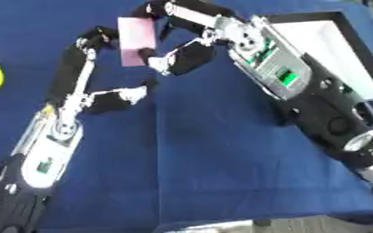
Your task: Pick up the objects with one hand, pass them to the other hand, and then place them into the box on the other side of the table.
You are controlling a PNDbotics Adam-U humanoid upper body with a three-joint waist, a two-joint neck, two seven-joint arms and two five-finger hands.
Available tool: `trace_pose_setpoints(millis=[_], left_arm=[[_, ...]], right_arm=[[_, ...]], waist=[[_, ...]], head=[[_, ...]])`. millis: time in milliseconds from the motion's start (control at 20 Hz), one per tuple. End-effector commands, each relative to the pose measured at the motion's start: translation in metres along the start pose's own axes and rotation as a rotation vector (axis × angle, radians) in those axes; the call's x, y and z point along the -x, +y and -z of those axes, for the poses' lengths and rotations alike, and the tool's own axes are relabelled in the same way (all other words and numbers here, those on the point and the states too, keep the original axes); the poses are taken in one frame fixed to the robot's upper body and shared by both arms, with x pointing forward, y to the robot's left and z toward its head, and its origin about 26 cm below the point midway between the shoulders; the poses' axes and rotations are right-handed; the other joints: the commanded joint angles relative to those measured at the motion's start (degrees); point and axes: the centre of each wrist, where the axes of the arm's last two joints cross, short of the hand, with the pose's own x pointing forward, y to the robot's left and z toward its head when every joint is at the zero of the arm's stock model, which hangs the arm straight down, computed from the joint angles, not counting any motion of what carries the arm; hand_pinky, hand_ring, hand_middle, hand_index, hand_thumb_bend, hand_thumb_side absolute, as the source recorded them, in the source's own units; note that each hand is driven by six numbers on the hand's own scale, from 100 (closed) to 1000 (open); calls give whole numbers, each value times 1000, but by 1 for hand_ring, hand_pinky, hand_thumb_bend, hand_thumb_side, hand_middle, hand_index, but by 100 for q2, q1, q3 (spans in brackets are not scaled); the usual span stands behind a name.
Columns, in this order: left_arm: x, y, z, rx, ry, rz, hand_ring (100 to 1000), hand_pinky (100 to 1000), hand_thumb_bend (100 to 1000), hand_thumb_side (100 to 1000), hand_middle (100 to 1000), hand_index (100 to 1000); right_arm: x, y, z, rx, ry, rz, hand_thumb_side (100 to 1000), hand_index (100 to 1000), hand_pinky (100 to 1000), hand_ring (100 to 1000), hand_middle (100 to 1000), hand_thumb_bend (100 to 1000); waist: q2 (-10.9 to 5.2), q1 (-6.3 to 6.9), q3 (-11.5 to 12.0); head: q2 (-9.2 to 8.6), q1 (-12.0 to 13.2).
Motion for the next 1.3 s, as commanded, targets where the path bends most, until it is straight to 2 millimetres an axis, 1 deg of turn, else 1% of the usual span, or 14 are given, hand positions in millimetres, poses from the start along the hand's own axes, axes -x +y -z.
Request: trace_pose_setpoints(millis=[50, 500, 700, 1000, 1300], left_arm=[[1, 3, 0, -44, 4, -11, 653, 841, 586, 453, 703, 798], [13, 4, -10, -72, 50, -31, 647, 833, 543, 425, 691, 793], [19, 5, -15, -72, 75, -33, 645, 830, 534, 425, 690, 791], [27, 11, -22, -86, 99, -24, 634, 823, 514, 429, 683, 787], [39, 22, -32, -107, 134, -11, 623, 819, 477, 443, 676, 782]], right_arm=[[-5, -15, -9, 34, -4, -35, 206, 637, 725, 905, 443, 100], [-12, -16, -21, 48, -21, -17, 201, 637, 726, 902, 444, 100], [-12, -16, -28, 60, -9, -12, 201, 637, 726, 902, 444, 100], [-4, -18, -40, 99, 23, 4, 199, 638, 728, 902, 445, 100], [8, -21, -57, 162, 71, 49, 199, 643, 732, 908, 449, 100]], waist=[[-227, 34, -36], [-385, 131, -149], [-444, 158, -213], [-527, 189, -338], [-614, 242, -474]], head=[[34, -30], [34, -29], [34, -36], [34, 13], [34, 44]])
